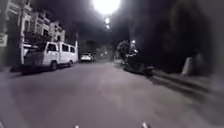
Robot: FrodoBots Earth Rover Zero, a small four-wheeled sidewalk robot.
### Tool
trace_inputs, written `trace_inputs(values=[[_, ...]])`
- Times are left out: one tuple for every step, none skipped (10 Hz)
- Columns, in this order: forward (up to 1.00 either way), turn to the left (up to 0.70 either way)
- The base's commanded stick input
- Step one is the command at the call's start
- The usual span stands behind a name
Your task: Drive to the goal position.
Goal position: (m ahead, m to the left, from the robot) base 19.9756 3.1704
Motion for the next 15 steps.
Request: trace_inputs(values=[[0.5,0.0],[0.5,0.0],[0.5,0.0],[0.5,0.0],[0.5,0.0],[0.5,0.0],[0.5,0.0],[0.5,0.0],[0.5,0.0],[0.5,0.0],[0.5,0.0],[0.5,0.0],[0.5,0.0],[0.5,0.0],[0.5,0.0]])
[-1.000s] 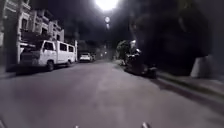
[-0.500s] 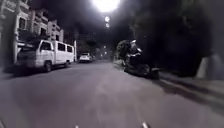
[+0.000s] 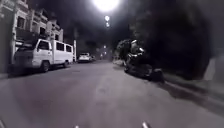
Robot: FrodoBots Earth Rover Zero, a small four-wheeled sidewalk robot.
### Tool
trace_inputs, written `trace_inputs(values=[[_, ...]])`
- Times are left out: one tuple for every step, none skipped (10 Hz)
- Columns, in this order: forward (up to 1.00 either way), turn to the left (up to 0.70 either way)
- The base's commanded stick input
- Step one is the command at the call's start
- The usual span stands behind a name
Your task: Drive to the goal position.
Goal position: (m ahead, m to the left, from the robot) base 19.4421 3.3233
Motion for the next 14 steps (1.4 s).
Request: trace_inputs(values=[[0.5,0.0],[0.5,0.0],[0.5,0.0],[0.5,0.0],[0.5,0.0],[0.5,0.0],[0.5,0.0],[0.5,0.0],[0.5,0.0],[0.5,0.0],[0.5,0.0],[0.5,0.0],[0.5,0.0],[0.5,0.0]])
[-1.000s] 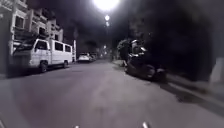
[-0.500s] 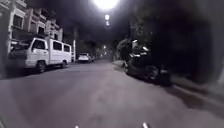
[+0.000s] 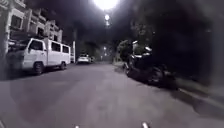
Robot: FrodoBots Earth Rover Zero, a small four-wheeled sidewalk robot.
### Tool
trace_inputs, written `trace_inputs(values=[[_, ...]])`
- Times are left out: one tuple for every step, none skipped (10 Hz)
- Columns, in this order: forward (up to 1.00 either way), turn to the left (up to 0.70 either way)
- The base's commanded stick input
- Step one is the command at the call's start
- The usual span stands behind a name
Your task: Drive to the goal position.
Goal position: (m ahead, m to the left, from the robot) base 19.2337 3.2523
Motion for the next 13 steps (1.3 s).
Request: trace_inputs(values=[[0.5,0.0],[0.5,0.0],[0.5,0.0],[0.5,0.0],[0.5,0.0],[0.5,0.0],[0.5,0.0],[0.5,0.0],[0.5,0.0],[0.5,0.0],[0.5,0.0],[0.5,0.0],[0.5,0.0]])
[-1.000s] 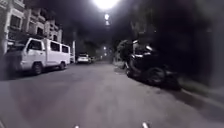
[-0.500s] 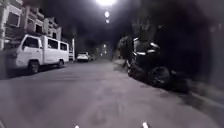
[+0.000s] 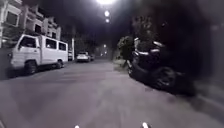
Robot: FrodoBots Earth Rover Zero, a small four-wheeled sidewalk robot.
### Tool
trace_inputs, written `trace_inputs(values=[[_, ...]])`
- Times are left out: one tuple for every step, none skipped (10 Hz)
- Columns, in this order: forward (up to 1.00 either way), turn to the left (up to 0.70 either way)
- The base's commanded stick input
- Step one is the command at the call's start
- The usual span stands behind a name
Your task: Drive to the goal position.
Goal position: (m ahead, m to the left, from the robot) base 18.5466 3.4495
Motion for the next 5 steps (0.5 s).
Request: trace_inputs(values=[[0.5,0.0],[0.5,0.0],[0.5,0.0],[0.5,0.0],[0.5,0.0]])
